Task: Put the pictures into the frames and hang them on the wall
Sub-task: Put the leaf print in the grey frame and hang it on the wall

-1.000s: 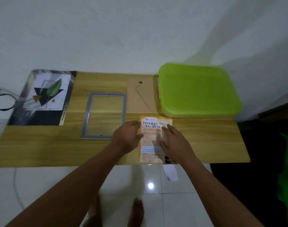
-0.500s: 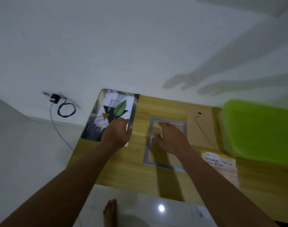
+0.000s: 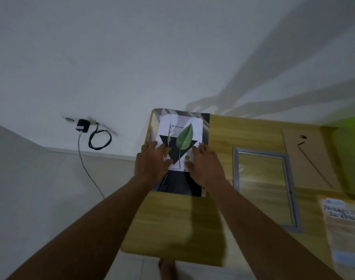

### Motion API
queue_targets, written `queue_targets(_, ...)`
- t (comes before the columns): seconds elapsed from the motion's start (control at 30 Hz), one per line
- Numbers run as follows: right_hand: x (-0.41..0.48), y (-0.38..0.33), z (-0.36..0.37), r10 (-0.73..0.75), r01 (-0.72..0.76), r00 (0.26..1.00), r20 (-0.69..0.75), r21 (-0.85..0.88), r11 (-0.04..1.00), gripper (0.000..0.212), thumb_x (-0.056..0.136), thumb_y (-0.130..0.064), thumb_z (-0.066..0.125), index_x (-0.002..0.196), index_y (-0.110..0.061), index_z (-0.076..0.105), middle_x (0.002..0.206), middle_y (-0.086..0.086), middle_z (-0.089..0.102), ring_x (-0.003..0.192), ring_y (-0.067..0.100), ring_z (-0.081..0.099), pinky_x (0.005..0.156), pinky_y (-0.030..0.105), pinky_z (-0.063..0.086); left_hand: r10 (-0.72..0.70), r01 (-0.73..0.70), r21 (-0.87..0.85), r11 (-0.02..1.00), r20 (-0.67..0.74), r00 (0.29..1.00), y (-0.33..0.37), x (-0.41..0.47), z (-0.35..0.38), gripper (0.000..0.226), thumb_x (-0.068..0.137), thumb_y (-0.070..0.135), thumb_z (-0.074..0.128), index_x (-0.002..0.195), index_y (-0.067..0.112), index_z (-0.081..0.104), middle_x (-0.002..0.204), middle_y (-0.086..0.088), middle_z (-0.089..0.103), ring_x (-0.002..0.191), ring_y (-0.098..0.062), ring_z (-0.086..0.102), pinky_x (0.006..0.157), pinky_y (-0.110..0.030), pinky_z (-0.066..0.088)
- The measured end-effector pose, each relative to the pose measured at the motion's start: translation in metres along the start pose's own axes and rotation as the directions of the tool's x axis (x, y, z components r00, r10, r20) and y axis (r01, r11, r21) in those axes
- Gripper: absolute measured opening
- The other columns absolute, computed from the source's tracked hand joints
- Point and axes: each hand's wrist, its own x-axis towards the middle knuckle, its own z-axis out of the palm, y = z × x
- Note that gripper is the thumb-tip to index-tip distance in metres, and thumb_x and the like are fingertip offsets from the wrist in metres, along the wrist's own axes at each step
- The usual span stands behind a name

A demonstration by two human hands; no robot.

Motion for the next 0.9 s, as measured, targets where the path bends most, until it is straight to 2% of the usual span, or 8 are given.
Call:
queue_targets(0.1,0.001,-0.006,0.006,0.030,-0.030,0.999,-0.028,0.002,1.000,0.054,0.101,-0.036,0.041,0.147,-0.009,0.032,0.151,0.014,0.035,0.141,0.028,0.029,0.116,0.045,0.025,0.015,-0.015,-0.001,1.000,-0.044,0.999,-0.003,0.002,0.003,0.055,0.082,0.042,0.069,0.130,0.019,0.056,0.133,-0.006,0.056,0.120,-0.030,0.048,0.093,-0.045,0.047)
queue_targets(0.2,0.001,-0.012,0.003,0.036,-0.033,0.999,-0.042,0.058,0.998,0.056,0.099,-0.030,0.048,0.149,-0.010,0.030,0.146,0.010,0.043,0.137,0.025,0.035,0.116,0.044,0.026,-0.009,0.007,-0.040,0.999,-0.056,0.998,-0.001,0.003,0.000,0.044,0.079,0.039,0.072,0.117,0.021,0.060,0.114,0.000,0.063,0.109,-0.028,0.052,0.085,-0.043,0.050)
queue_targets(0.37,-0.003,-0.018,-0.009,0.103,-0.097,0.994,-0.029,0.170,0.981,0.054,0.102,-0.027,0.048,0.151,-0.014,0.030,0.145,0.007,0.048,0.132,0.026,0.040,0.113,0.042,0.031,-0.048,0.038,-0.202,0.979,-0.049,0.998,0.010,0.000,-0.008,0.034,0.078,0.022,0.076,0.108,0.018,0.060,0.094,0.000,0.062,0.100,-0.026,0.056,0.081,-0.042,0.053)
queue_targets(0.47,-0.003,-0.017,-0.013,0.107,-0.097,0.993,-0.042,0.188,0.977,0.050,0.102,-0.027,0.048,0.149,-0.015,0.035,0.138,0.008,0.055,0.125,0.027,0.046,0.110,0.042,0.034,-0.069,0.059,-0.283,0.957,-0.026,0.997,0.009,0.003,-0.009,0.047,0.072,0.019,0.081,0.115,0.017,0.061,0.097,-0.001,0.065,0.098,-0.025,0.059,0.080,-0.041,0.054)
queue_targets(0.63,-0.005,-0.023,-0.011,0.116,-0.076,0.987,-0.112,0.313,0.947,0.045,0.099,-0.018,0.054,0.144,-0.019,0.047,0.131,0.008,0.062,0.115,0.027,0.056,0.101,0.036,0.041,-0.112,0.096,-0.306,0.947,-0.034,0.993,0.003,0.008,0.002,0.065,0.064,0.031,0.080,0.122,0.017,0.054,0.113,-0.005,0.063,0.100,-0.029,0.060,0.080,-0.047,0.054)
queue_targets(0.77,-0.004,-0.024,-0.004,0.140,-0.042,0.973,-0.185,0.455,0.889,0.041,0.096,-0.018,0.060,0.137,-0.019,0.055,0.123,0.005,0.068,0.107,0.024,0.064,0.090,0.030,0.049,-0.216,0.184,-0.412,0.892,-0.033,0.976,0.008,0.011,-0.006,0.078,0.077,0.036,0.073,0.144,0.017,0.039,0.123,-0.009,0.061,0.110,-0.034,0.055,0.088,-0.046,0.051)
queue_targets(0.83,-0.003,-0.024,-0.007,0.192,-0.051,0.963,-0.188,0.572,0.819,0.039,0.094,-0.014,0.063,0.133,-0.018,0.059,0.124,0.001,0.067,0.107,0.018,0.065,0.091,0.026,0.051,-0.290,0.262,-0.444,0.857,0.005,0.957,0.010,0.015,-0.013,0.076,0.085,0.033,0.068,0.149,0.016,0.032,0.127,-0.012,0.059,0.119,-0.036,0.049,0.093,-0.043,0.046)
queue_targets(0.9,-0.003,-0.023,-0.009,0.253,-0.088,0.959,-0.128,0.713,0.695,0.044,0.091,-0.005,0.066,0.132,-0.020,0.060,0.122,-0.005,0.065,0.098,0.007,0.065,0.084,0.014,0.051,-0.326,0.293,-0.472,0.832,0.012,0.945,0.009,0.020,-0.016,0.071,0.086,0.033,0.065,0.148,0.019,0.033,0.120,-0.011,0.062,0.117,-0.035,0.051,0.092,-0.043,0.047)
